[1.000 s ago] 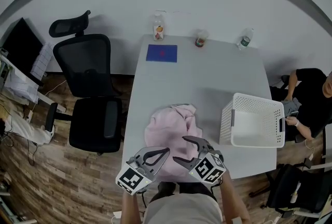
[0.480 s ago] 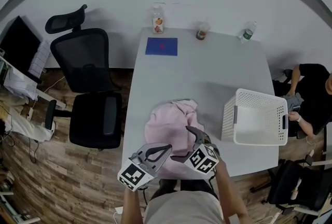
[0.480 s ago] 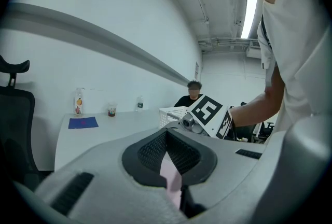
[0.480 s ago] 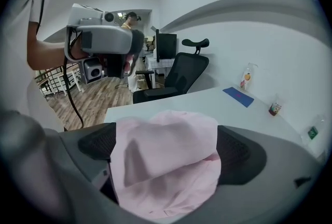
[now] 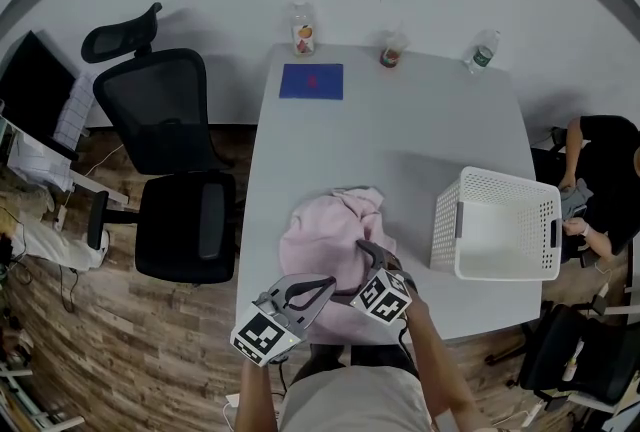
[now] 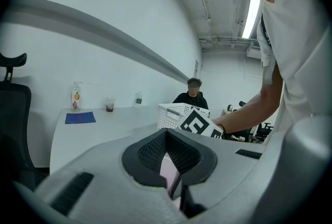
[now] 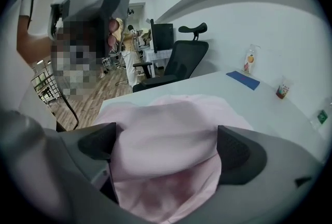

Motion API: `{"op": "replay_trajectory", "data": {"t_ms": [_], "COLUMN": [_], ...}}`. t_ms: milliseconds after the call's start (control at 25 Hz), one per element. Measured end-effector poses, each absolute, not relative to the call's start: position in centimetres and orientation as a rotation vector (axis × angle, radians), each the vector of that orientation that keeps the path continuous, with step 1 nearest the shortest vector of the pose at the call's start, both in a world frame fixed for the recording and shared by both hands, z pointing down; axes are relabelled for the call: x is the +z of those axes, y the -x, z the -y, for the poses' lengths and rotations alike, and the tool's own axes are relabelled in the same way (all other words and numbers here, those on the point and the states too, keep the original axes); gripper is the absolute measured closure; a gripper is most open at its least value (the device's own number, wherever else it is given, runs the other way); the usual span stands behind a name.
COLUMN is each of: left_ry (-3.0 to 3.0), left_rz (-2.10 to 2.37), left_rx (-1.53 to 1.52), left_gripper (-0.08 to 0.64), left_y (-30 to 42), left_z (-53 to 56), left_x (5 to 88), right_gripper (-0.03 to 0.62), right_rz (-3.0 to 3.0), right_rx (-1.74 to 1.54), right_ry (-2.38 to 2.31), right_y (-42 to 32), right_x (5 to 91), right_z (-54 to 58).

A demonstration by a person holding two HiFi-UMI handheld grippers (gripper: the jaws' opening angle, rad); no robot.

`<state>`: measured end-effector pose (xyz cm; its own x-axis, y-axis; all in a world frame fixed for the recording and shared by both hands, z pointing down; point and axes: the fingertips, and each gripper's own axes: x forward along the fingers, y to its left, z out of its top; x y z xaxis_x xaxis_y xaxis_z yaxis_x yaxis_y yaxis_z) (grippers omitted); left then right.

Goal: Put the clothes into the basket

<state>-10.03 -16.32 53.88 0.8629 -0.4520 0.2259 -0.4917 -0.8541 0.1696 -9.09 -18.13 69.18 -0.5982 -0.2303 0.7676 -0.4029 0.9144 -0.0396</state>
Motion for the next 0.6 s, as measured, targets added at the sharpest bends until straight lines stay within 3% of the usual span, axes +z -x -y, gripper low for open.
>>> {"op": "replay_trajectory", "data": {"t_ms": [600], "left_ry": [-2.804], "left_rz": [0.691], "left_rx": [0.277], "left_gripper": [0.558], "left_y": [9.3], "left_z": [17.2], "left_x": [54.9], "right_gripper": [0.017], "right_rz": [2.201], "right_rx": [0.319], "right_ry": [-0.479], "right_y": [10.7], "right_x": [75.8], "right_z": [18.2]}}
